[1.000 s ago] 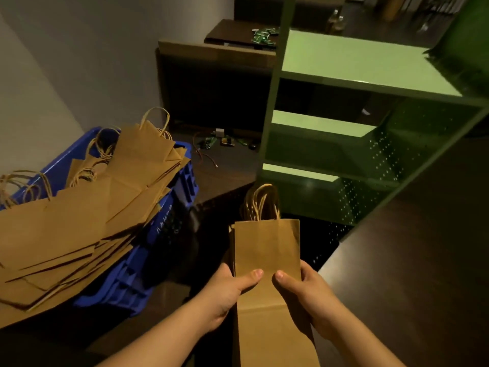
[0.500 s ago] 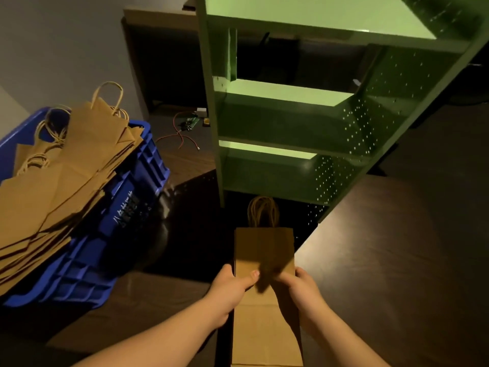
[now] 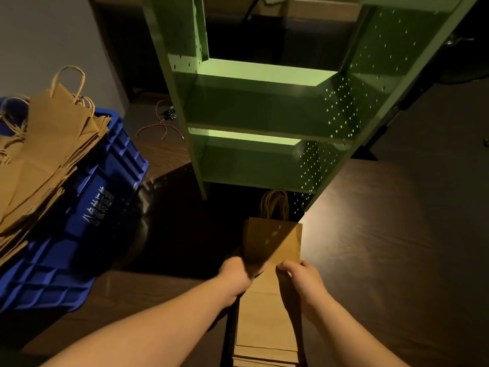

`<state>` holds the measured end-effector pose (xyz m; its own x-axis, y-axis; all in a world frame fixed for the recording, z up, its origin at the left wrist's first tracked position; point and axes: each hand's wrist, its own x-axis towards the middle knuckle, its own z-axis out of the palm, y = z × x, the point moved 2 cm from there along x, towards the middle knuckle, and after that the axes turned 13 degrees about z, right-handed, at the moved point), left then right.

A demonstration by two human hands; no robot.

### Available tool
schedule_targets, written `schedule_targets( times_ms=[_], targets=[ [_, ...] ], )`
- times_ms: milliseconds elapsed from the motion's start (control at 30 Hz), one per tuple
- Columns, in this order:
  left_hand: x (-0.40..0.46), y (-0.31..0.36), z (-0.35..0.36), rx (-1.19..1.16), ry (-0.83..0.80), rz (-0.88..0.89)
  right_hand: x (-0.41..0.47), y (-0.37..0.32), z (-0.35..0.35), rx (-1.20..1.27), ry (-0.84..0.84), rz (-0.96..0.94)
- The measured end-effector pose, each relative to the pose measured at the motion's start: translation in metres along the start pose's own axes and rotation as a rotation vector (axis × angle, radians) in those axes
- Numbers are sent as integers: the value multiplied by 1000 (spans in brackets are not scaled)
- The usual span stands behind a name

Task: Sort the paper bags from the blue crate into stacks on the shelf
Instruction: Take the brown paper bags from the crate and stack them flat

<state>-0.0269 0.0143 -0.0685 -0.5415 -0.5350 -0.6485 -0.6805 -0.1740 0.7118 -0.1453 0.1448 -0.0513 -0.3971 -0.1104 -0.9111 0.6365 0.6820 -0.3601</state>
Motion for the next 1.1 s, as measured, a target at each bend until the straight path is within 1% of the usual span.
schedule_targets(
  times_ms=[67,167,267,333,367,433,567,667,733,867,967,1100],
  targets=[
    [-4,13,-2,-68,5,4,3,-4,-2,12,14,-7],
    [-2,22,-5,-24,-11,10,7,-14,-9,0,42,-24],
    [-9,23,0,-27,13,49,5,-20,-10,-42,71,-17],
    [-14,22,5,-94,76,17,7,-21,-12,-79,107,-44],
    [-16,21,7,-85,80,-1,8,-20,-13,-79,114,-62],
    [-17,17,8,-63,90,-29,5,-19,-15,-34,104,-84],
    [-20,18,-4,-168,129,-79,-9,-23,-16,45,119,-74],
    [-21,19,-11,-202,131,-92,-12,-23,-18,90,165,-80],
    [-22,18,-16,-251,128,-100,-18,-25,-18,47,237,-136],
    [-30,18,-26,-326,159,-60,-32,-28,-16,-97,463,-342],
    [-36,20,-38,-364,152,-26,-46,-32,-9,-153,533,-443],
    [-43,17,-61,-384,167,10,-67,-39,3,-230,577,-549]
  ],
)
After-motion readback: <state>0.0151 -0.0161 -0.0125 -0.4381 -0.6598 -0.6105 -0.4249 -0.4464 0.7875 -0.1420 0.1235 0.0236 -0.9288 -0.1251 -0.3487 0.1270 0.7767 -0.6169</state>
